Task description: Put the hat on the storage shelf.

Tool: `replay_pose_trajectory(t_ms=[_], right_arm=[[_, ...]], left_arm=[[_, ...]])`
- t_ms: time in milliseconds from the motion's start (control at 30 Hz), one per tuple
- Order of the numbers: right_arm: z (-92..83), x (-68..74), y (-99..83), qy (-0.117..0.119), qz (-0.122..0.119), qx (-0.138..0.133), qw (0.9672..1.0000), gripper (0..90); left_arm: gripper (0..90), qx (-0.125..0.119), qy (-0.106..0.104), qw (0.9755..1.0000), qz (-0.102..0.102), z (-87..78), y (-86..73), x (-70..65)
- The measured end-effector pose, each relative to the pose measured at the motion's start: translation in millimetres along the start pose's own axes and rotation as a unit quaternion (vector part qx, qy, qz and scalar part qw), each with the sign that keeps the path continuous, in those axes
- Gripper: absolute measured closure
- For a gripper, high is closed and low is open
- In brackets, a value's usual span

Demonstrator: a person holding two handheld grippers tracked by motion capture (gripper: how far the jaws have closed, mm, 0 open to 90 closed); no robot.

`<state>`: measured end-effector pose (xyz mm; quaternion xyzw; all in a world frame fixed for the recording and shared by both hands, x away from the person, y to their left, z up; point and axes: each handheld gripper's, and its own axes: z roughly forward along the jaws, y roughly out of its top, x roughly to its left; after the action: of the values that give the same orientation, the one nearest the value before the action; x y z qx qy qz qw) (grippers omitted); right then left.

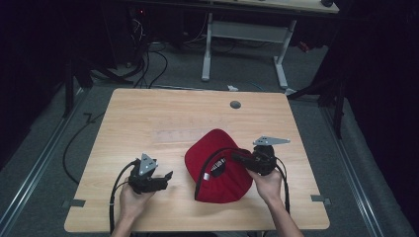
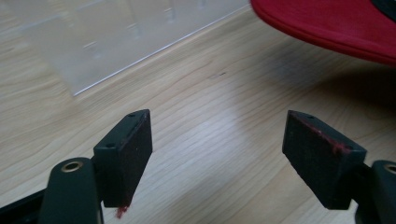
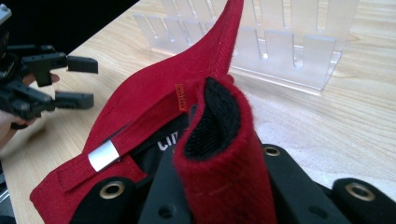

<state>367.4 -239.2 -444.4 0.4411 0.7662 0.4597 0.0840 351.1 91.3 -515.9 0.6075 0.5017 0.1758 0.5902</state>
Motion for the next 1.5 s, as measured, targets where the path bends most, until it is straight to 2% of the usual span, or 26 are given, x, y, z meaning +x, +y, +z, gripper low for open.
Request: replay_pose_trajectory(t_ms=[133, 400, 533, 900, 1133, 1167, 1300, 1333, 1500], right_arm=[[-1.5, 0.2, 7.1, -0.003, 0.0, -0.002, 1.0, 83.9], [1.6, 2.6, 19.8, 0.005, 0.004, -0.011, 0.9999, 83.9], [1.7, 4.2, 25.5, 0.009, 0.006, -0.018, 0.9998, 83.9], [3.5, 8.0, 35.2, 0.013, 0.011, -0.03, 0.9994, 83.9], [10.6, 7.8, 32.5, -0.009, 0.016, -0.019, 0.9996, 83.7], [15.1, 7.7, 30.4, -0.019, 0.013, -0.011, 0.9997, 83.7], [21.5, 11.1, 25.3, -0.035, 0.002, 0.007, 0.9994, 83.7], [22.1, 11.8, 24.5, -0.037, 0.001, 0.009, 0.9993, 83.7], [21.5, 13.9, 19.7, -0.041, -0.011, 0.024, 0.9988, 83.5]], left_arm=[[25.1, 0.014, -0.019, 0.9996, 0.017, 6.0, -7.0, -12.2], [26.0, 0.013, -0.04, 0.9988, 0.024, 11.7, -8.2, -26.3], [25.7, 0.024, -0.052, 0.9977, 0.038, 17.5, -7.4, -37.3], [25.8, 0.028, -0.079, 0.9957, 0.04, 25.2, -12.2, -56.3], [26.0, 0.009, -0.087, 0.9954, 0.039, 24.1, -6.9, -57.4], [26.1, 0.004, -0.081, 0.9959, 0.04, 22.0, -4.9, -55.8], [26.0, -0.004, -0.075, 0.9963, 0.043, 17.4, -2.2, -54.9], [26.0, -0.013, -0.074, 0.9964, 0.04, 14.2, 0.6, -55.0], [26.0, -0.027, -0.074, 0.9962, 0.035, 9.7, 6.9, -56.0]])
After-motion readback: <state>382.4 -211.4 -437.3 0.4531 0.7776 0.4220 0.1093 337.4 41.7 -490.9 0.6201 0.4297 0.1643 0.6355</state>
